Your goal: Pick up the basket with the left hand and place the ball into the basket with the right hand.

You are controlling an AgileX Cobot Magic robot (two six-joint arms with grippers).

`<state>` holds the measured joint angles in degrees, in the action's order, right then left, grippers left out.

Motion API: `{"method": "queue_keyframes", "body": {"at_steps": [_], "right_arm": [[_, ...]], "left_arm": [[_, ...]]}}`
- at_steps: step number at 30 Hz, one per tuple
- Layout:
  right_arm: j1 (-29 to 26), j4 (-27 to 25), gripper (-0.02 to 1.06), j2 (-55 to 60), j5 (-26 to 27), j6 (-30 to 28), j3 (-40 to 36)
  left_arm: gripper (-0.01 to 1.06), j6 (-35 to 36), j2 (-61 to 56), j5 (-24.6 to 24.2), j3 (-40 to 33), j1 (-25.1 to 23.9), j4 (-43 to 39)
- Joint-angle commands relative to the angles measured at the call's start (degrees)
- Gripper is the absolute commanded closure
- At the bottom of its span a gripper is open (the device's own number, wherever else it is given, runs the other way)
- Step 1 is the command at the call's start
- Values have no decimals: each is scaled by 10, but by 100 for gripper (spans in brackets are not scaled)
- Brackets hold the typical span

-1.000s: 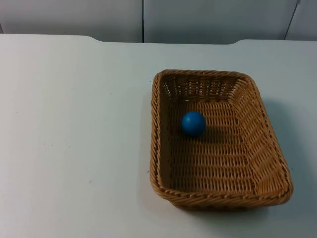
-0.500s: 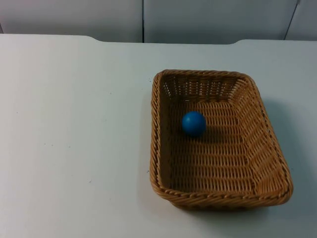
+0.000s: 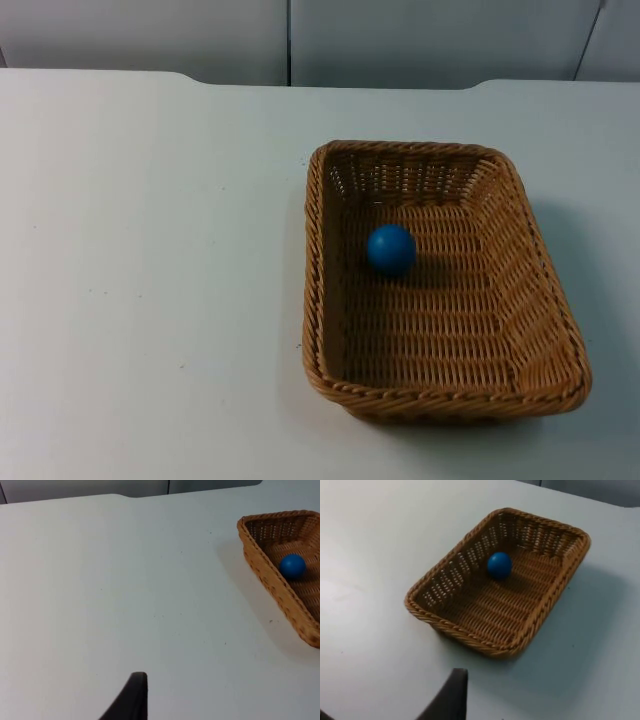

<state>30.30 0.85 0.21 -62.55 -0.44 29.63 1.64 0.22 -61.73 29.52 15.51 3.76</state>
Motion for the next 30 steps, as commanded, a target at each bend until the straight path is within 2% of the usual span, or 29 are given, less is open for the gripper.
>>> {"method": "queue_keyframes", "body": {"at_steps": [1, 5, 6, 9, 10, 13, 17, 21, 30], "right_arm": [[-33, 3, 0, -2, 8, 1, -5], [-109, 3, 0, -2, 8, 1, -5], [-109, 3, 0, -2, 8, 1, -5], [-169, 3, 0, -2, 8, 1, -5], [-169, 3, 0, -2, 8, 1, -5], [-232, 3, 0, -2, 8, 1, -5], [-273, 3, 0, -2, 8, 1, -5], [-291, 3, 0, -2, 8, 1, -5], [-291, 3, 0, -2, 8, 1, -5]], "left_arm": [[0, 2, -2, 1, -2, 1, 0], [0, 2, -2, 1, -2, 1, 0], [0, 2, -2, 1, -2, 1, 0], [0, 2, -2, 1, -2, 1, 0], [0, 2, -2, 1, -2, 1, 0], [0, 2, -2, 1, -2, 1, 0], [0, 2, -2, 1, -2, 1, 0], [0, 2, -2, 1, -2, 1, 0], [0, 2, -2, 1, -2, 1, 0]]}}
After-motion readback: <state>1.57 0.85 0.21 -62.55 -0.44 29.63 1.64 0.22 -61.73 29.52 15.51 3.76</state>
